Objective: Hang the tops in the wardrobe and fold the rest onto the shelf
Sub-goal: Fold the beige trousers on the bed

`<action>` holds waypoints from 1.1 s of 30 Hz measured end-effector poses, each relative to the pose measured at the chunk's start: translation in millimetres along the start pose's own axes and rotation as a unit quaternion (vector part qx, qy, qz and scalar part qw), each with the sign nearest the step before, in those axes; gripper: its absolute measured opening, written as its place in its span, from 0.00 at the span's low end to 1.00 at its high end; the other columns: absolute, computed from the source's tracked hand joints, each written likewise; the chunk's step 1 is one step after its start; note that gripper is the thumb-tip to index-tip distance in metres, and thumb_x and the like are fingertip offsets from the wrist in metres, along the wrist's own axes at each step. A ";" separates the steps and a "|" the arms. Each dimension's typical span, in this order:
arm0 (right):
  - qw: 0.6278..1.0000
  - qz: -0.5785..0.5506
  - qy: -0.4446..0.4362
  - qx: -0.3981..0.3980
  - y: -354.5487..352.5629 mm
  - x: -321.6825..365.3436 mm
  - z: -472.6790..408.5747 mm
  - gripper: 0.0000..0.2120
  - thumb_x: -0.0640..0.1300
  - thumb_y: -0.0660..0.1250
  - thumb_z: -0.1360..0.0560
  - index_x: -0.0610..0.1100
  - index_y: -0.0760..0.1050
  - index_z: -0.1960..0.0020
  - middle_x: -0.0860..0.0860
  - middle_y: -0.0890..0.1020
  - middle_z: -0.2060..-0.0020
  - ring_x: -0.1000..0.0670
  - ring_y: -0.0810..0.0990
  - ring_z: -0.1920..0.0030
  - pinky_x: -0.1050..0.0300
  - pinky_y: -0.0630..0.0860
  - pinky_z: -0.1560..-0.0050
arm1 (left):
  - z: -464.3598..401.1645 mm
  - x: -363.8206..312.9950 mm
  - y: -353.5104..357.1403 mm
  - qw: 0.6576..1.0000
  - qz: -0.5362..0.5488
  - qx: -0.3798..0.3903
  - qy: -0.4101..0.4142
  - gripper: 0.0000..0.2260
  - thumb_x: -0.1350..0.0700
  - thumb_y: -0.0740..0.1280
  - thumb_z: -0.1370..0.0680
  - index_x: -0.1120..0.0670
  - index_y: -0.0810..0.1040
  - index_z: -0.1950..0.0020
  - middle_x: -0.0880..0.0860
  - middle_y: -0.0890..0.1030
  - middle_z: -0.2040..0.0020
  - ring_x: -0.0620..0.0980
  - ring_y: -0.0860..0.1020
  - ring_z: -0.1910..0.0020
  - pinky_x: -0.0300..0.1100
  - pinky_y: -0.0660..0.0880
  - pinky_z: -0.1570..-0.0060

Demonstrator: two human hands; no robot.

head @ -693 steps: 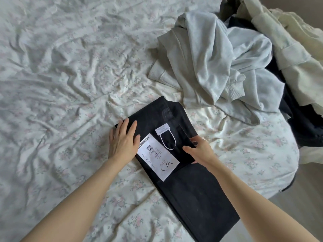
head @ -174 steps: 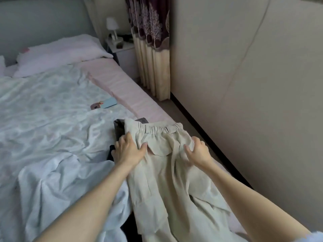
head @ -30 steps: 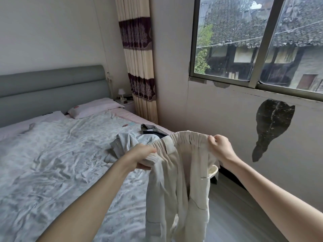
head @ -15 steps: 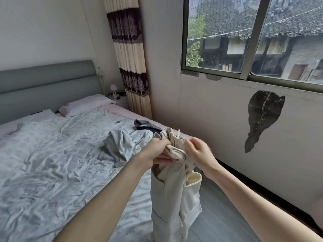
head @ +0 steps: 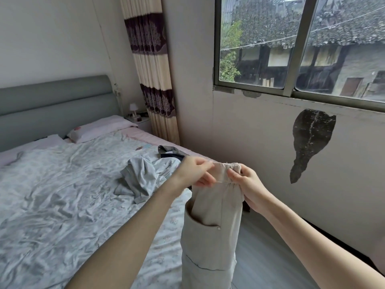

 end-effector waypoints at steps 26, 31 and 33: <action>0.962 0.230 -0.131 0.064 -68.1 46.4 14.5 0.08 0.36 0.63 0.22 0.37 0.78 0.45 0.38 0.80 0.47 0.39 0.77 0.43 0.41 0.71 0.39 | -27.1 -14.2 39.7 0.830 -0.438 -0.148 0.312 0.08 0.46 0.64 0.25 0.49 0.71 0.54 0.50 0.79 0.55 0.56 0.77 0.54 0.44 0.63 0.65; 0.948 0.261 -0.180 0.008 -57.3 54.2 5.6 0.05 0.31 0.63 0.24 0.29 0.75 0.52 0.34 0.77 0.57 0.46 0.72 0.58 0.48 0.69 0.55 | -37.9 -13.7 30.7 0.858 -0.440 -0.111 0.240 0.23 0.43 0.70 0.30 0.47 0.68 0.39 0.48 0.74 0.46 0.54 0.76 0.46 0.47 0.72 0.55; 0.946 0.254 -0.201 0.007 -52.0 57.1 4.0 0.05 0.31 0.64 0.24 0.30 0.76 0.51 0.39 0.78 0.57 0.47 0.74 0.57 0.50 0.70 0.54 | -42.9 -14.7 15.8 0.898 -0.404 -0.035 0.172 0.37 0.43 0.75 0.36 0.44 0.61 0.31 0.46 0.71 0.39 0.50 0.73 0.40 0.48 0.72 0.46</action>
Point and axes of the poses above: each hand's wrist, its own z-axis away from the middle knuckle, its own y-axis out of the palm, x = y × z, the point moved 4 cm from there along -z, towards the middle knuckle
